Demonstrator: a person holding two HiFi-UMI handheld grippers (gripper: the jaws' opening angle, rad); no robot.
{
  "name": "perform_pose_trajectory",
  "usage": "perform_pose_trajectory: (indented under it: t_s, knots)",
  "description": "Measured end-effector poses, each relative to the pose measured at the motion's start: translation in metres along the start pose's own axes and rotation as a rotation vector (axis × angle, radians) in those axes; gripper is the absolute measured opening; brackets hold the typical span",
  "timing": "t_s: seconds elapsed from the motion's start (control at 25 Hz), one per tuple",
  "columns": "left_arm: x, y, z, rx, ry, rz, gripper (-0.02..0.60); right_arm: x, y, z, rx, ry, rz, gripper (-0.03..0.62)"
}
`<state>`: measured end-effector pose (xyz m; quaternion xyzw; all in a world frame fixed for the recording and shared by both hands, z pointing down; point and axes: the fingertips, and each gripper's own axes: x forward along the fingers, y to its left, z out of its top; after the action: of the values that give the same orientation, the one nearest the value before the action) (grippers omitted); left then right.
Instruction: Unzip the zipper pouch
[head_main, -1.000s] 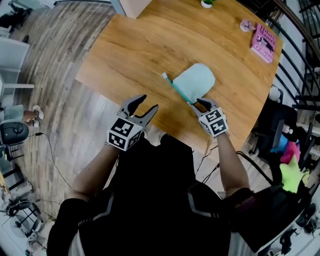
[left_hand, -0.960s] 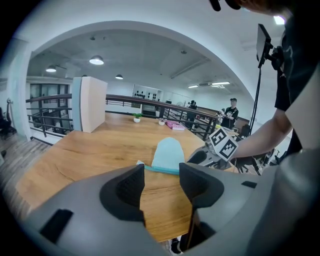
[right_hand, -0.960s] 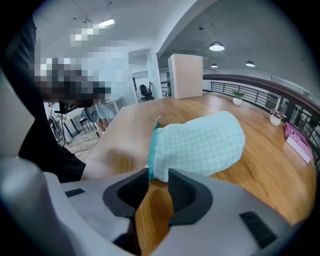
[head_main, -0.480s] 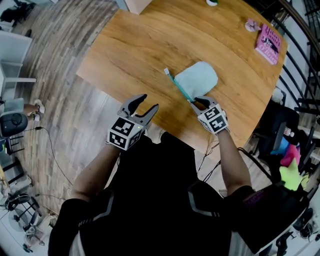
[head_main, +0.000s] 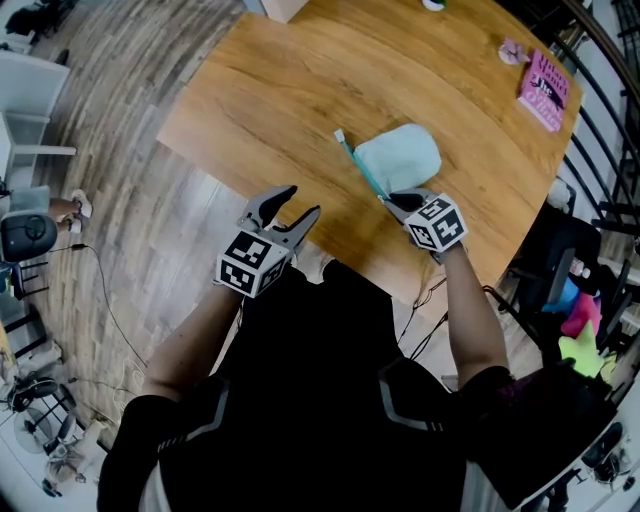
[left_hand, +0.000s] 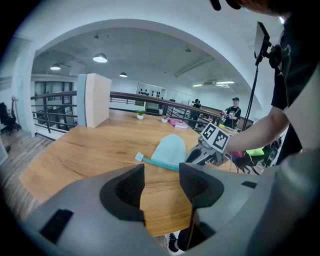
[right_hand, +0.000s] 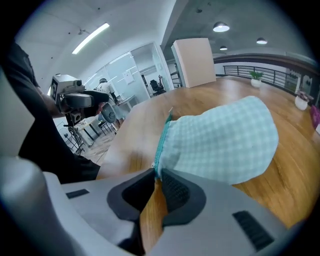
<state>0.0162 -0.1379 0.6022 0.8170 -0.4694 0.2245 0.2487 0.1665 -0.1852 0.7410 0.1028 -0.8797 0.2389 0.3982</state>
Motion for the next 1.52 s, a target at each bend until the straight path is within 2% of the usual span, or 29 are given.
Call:
perform_pose_trajectory:
  t_s: [0.32,0.52,0.68,0.84,0.92,1.12,1.36,1.52]
  knots:
    - [-0.005,-0.002,0.011,0.022,-0.016,-0.011,0.23,-0.017,0.002,0.019,0.246,-0.131,0.076,0.046]
    - [0.003,-0.014,0.023,0.072,-0.036,-0.06,0.227,-0.038,0.006,0.039,0.309,-0.227,0.079,0.041]
    - [0.006,-0.015,0.047,0.135,-0.079,-0.085,0.212,-0.057,0.017,0.059,0.338,-0.293,0.061,0.038]
    - [0.01,-0.021,0.07,0.238,-0.092,-0.165,0.204,-0.084,0.026,0.084,0.376,-0.384,0.034,0.037]
    - [0.01,-0.028,0.08,0.285,-0.1,-0.212,0.167,-0.098,0.034,0.096,0.391,-0.416,0.023,0.037]
    - [0.012,-0.051,0.106,0.415,-0.139,-0.333,0.166,-0.131,0.056,0.124,0.402,-0.493,-0.009,0.035]
    - [0.004,-0.08,0.127,0.507,-0.188,-0.475,0.166,-0.158,0.082,0.149,0.394,-0.559,-0.056,0.035]
    - [-0.002,-0.09,0.132,0.604,-0.222,-0.506,0.166,-0.175,0.094,0.161,0.431,-0.594,-0.082,0.035]
